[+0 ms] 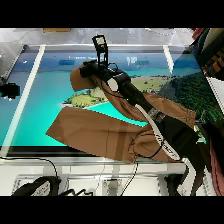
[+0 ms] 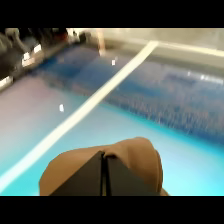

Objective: Fold the clothes and pants, and hang the long-sleeved shirts on hangers.

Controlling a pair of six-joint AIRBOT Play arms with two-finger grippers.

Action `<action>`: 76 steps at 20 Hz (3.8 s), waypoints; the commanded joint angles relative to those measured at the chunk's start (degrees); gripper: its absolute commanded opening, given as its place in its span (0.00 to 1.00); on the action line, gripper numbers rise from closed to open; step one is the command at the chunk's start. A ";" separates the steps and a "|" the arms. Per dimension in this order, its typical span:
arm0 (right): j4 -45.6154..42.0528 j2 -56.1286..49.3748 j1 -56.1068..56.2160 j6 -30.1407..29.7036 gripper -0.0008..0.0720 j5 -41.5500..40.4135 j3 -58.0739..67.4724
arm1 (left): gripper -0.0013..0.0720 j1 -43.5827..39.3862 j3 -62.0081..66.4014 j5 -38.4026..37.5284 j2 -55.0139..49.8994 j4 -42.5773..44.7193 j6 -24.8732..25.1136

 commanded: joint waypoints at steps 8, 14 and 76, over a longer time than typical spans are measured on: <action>0.76 -0.81 6.36 -4.07 0.69 33.03 -4.44 | 0.69 -0.02 0.02 0.02 -1.88 -6.12 -0.02; -0.48 -0.52 -1.29 -4.07 0.68 37.03 -0.22 | 0.69 0.00 0.02 0.02 -11.04 -16.02 0.00; -10.12 25.14 -58.12 -6.23 0.46 55.21 -5.20 | 1.00 9.40 -3.06 17.92 -33.05 -57.90 10.91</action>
